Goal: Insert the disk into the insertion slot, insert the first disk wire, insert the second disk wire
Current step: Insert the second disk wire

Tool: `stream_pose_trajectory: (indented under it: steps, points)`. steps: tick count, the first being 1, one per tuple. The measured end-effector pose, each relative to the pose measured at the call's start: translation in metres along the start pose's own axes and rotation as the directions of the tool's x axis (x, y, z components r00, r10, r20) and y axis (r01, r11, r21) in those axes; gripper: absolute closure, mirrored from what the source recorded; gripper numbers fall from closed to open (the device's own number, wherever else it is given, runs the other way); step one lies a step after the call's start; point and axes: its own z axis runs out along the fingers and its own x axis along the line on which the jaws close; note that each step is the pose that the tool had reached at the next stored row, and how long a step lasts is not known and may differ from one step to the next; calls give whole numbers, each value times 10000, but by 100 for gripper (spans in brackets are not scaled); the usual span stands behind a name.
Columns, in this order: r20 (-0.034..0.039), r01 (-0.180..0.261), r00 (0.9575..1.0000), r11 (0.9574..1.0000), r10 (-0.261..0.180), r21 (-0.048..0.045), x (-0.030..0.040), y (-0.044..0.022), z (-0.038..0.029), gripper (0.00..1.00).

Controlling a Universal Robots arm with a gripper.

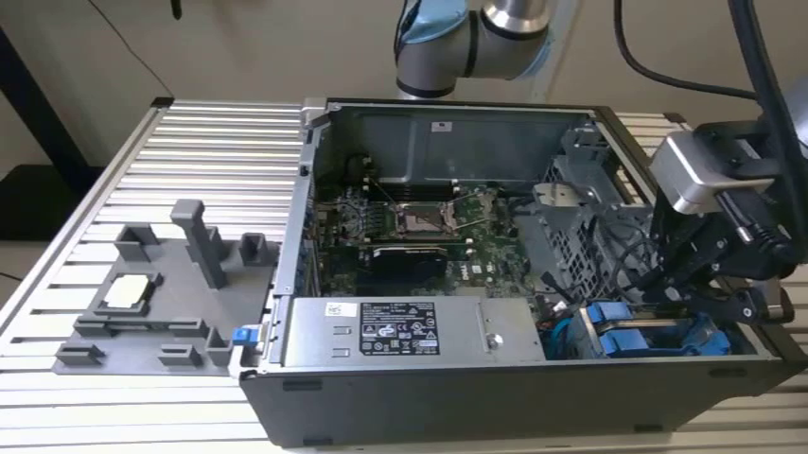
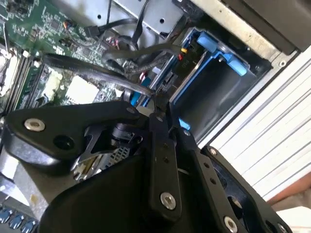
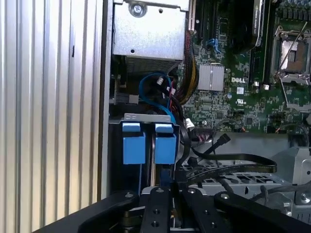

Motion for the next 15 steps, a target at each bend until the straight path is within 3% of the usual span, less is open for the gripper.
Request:
stream_pose_trajectory:
  steps: [5, 12, 15]
  points:
    - [38, -26, 10000, 10000, 26, -57, 12, -82, 59, 84]
    - [39, -724, 9974, 9974, 724, 36, 19, -84, 103, 84]
    - [41, -727, 9973, 9973, 727, 33, 20, -84, 108, 84]
